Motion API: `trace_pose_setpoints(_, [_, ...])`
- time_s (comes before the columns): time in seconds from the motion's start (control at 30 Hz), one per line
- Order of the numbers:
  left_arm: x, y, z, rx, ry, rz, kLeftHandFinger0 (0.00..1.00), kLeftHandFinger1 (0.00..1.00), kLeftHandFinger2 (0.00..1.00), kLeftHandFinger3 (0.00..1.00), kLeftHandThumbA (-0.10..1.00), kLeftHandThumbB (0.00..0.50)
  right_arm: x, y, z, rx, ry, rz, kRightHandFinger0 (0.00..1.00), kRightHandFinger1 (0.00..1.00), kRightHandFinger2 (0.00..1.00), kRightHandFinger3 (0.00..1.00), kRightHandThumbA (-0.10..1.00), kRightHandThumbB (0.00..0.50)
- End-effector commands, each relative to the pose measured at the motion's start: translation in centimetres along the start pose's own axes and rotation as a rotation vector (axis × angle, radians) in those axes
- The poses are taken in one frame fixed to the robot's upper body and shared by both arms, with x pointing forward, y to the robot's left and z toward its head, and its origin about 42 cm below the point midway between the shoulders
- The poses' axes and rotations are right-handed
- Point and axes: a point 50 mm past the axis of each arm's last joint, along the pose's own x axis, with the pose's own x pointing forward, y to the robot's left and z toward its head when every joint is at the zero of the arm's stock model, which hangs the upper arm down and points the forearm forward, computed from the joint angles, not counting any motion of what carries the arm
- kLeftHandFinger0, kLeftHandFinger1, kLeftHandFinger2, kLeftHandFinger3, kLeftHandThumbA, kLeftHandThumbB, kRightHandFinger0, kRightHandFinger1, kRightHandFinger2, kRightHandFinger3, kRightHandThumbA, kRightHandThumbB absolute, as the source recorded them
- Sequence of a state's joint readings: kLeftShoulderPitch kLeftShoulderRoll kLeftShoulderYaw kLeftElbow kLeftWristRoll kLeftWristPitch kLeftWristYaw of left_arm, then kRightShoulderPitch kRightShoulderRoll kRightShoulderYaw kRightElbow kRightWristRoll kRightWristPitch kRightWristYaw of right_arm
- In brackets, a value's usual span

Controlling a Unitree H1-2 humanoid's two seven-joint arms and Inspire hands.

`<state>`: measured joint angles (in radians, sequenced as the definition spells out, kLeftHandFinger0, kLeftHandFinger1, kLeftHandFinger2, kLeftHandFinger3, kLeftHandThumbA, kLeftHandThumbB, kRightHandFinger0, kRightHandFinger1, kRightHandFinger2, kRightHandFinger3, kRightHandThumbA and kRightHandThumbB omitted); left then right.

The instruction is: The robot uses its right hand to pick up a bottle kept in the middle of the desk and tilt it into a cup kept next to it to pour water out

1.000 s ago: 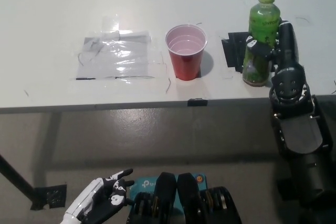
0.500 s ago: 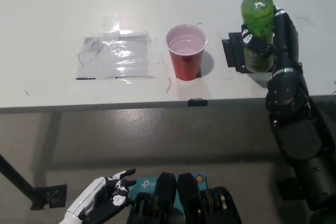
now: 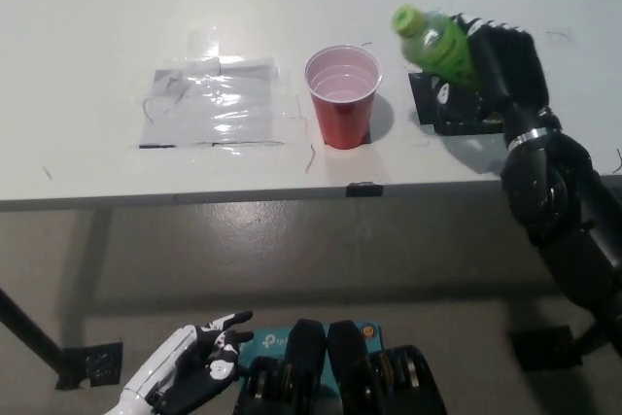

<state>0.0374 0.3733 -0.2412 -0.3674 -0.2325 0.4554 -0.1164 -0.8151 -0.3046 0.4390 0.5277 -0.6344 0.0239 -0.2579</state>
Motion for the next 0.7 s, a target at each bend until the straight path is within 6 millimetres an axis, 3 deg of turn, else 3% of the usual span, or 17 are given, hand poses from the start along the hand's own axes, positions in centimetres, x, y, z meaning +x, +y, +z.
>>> trace_pose_setpoints(0.0, [0.1, 0.5, 0.6, 0.027, -0.005, -0.002, 0.67, 0.90, 1.00, 1.00, 1.00, 0.260, 3.2, -4.1, 2.7, -0.109, -0.141, -0.044, 0.00, 0.00, 0.10, 0.34, -0.10, 0.102])
trace_pose_setpoints(0.1, [0.1, 0.5, 0.5, 0.021, -0.004, -0.003, 0.66, 0.91, 1.00, 1.00, 1.00, 0.267, 3.8, -4.0, 2.9, -0.138, -0.116, -0.006, 0.00, 0.00, 0.11, 0.34, -0.10, 0.025])
trace_pose_setpoints(0.17, [0.1, 0.4, 0.6, 0.025, -0.006, -0.003, 0.66, 0.90, 0.99, 1.00, 1.00, 0.275, 4.0, -3.9, 2.9, -0.140, -0.111, 0.008, 0.00, 0.00, 0.13, 0.31, -0.10, 0.001])
trace_pose_setpoints(0.43, [0.1, 0.4, 0.5, 0.034, -0.003, -0.016, 0.70, 0.93, 1.00, 1.00, 1.00, 0.269, 5.1, -4.3, 3.3, -0.204, -0.069, 0.064, 0.00, 0.00, 0.17, 0.40, -0.10, 0.000])
trace_pose_setpoints(0.6, [0.2, 0.4, 0.7, 0.036, -0.008, -0.016, 0.69, 0.92, 1.00, 1.00, 1.00, 0.270, 5.5, -5.5, 2.1, -0.274, -0.069, 0.060, 0.00, 0.00, 0.19, 0.36, -0.10, 0.096])
trace_pose_setpoints(0.63, [0.3, 0.4, 0.8, 0.040, -0.011, -0.019, 0.69, 0.92, 1.00, 1.00, 1.00, 0.270, 5.7, -5.8, 1.9, -0.292, -0.070, 0.064, 0.00, 0.00, 0.20, 0.31, -0.10, 0.074])
trace_pose_setpoints(0.67, [0.3, 0.4, 0.8, 0.041, -0.011, -0.018, 0.69, 0.92, 1.00, 1.00, 1.00, 0.277, 5.8, -6.1, 1.7, -0.328, -0.073, 0.076, 0.00, 0.02, 0.23, 0.32, -0.10, 0.050])
